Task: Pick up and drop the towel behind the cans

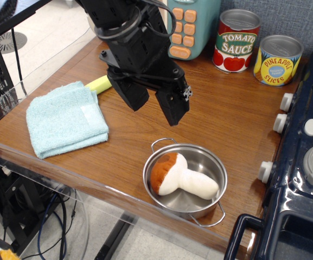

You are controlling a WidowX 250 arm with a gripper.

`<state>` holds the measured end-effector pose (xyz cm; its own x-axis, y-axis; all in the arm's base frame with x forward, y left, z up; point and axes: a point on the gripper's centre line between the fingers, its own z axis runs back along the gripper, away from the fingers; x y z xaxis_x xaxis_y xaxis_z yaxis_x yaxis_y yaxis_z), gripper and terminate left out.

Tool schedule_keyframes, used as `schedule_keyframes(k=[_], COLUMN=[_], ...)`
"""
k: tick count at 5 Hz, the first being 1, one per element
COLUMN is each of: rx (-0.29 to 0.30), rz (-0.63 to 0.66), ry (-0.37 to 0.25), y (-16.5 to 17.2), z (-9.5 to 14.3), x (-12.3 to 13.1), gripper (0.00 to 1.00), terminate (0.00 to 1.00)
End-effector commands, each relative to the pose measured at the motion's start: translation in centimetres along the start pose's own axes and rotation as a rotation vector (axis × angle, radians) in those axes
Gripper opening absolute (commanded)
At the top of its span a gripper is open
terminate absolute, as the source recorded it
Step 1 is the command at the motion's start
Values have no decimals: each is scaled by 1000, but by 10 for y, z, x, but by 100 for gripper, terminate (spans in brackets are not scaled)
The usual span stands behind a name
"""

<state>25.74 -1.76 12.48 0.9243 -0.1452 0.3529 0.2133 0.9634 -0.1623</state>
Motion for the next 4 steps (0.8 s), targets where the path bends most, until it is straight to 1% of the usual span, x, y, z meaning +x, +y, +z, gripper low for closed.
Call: schedule_keyframes(k=[1, 2, 3, 4], rx=[0, 2, 25, 101], rz=[0, 65, 148, 279], ry=[0, 48, 51, 11], y=[0, 37, 77, 113], z=[0, -6, -1, 3], x=[0, -8, -15, -25], gripper=[100, 100, 100, 100], terminate=[0, 0, 0, 0])
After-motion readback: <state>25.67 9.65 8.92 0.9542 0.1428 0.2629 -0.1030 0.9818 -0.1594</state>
